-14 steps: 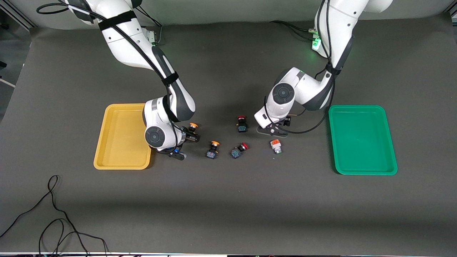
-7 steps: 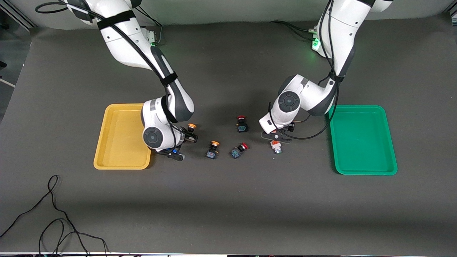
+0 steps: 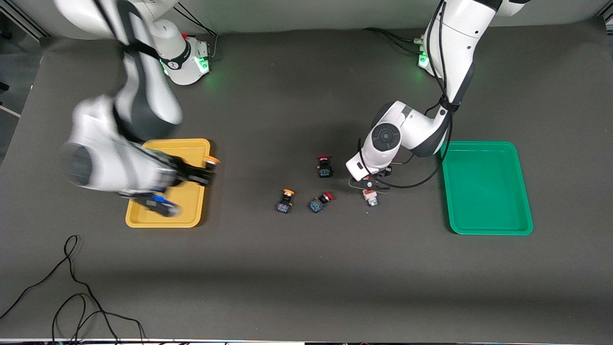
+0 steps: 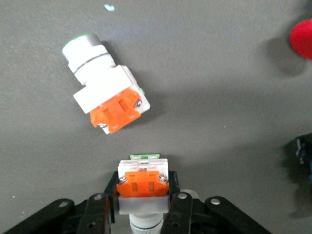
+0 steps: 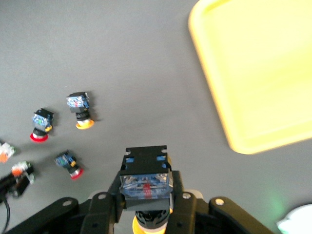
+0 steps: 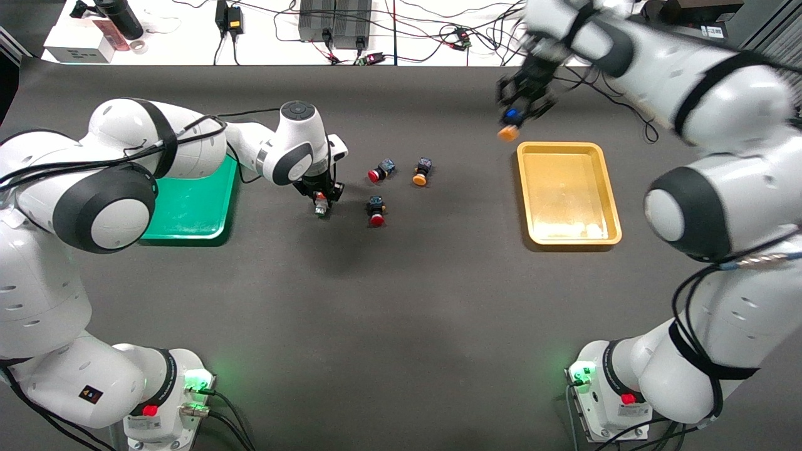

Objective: Place green and yellow buttons in trays

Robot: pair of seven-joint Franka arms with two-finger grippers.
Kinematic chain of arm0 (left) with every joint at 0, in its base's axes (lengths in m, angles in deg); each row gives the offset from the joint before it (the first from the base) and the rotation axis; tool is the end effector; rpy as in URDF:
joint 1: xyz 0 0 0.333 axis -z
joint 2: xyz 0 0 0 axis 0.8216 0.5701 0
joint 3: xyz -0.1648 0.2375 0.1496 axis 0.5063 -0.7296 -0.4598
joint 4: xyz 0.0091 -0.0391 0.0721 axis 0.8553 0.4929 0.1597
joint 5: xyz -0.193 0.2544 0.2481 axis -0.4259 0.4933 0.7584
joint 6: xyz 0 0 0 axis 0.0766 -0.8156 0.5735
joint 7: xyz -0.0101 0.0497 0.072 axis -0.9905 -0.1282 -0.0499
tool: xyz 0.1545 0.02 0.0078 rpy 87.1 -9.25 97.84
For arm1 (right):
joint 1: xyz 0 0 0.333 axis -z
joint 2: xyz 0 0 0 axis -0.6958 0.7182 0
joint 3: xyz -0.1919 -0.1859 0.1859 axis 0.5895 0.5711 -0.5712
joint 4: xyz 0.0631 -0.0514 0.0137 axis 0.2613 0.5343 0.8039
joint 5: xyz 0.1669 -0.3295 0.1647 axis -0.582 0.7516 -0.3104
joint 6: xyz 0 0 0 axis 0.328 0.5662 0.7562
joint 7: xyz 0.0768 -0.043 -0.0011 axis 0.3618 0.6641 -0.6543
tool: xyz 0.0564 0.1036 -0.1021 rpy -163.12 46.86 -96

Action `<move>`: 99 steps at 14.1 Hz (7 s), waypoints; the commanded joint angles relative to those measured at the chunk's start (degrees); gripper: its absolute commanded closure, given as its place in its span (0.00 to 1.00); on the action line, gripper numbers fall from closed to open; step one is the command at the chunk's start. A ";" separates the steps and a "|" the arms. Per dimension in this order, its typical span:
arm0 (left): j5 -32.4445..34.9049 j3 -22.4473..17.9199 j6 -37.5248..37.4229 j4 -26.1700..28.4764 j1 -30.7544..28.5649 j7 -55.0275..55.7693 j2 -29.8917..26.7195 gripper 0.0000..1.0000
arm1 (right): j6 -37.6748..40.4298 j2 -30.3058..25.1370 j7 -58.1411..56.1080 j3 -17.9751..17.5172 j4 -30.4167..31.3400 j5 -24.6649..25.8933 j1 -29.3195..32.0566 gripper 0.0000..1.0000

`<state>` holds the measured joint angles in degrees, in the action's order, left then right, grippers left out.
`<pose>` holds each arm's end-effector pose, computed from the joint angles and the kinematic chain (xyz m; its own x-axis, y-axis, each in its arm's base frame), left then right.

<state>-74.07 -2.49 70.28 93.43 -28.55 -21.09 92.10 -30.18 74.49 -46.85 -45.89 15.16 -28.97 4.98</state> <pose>0.4960 -0.3437 0.1385 0.9804 -0.1821 -0.0755 -0.1811 -0.9833 0.0202 0.6037 0.1657 0.4154 0.8671 -0.3673 -0.3365 -0.4139 -0.9071 -0.0763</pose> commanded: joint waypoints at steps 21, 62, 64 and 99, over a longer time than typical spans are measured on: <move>5.35 -0.23 -14.03 -4.95 -34.61 -21.08 0.41 0.66 | -4.99 17.59 -26.37 12.10 0.67 -7.45 -1.82 0.00; -3.69 3.47 -18.25 -24.81 -7.62 22.51 13.95 0.82 | -8.84 23.39 -29.82 7.78 3.25 -1.30 -0.07 1.00; -3.69 3.47 -19.22 -25.16 -7.80 23.03 12.72 0.83 | -13.66 22.08 -33.08 11.47 10.80 -1.30 -4.80 1.00; 9.50 2.32 -43.89 -21.55 -44.01 -34.61 -8.88 0.00 | -5.70 -1.65 -35.55 30.91 -0.84 0.63 -10.28 0.00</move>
<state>-63.31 -0.37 32.16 72.96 -72.42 -52.83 88.95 -38.40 74.08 -83.51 -16.21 16.04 -29.97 -4.27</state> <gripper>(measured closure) 0.000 0.000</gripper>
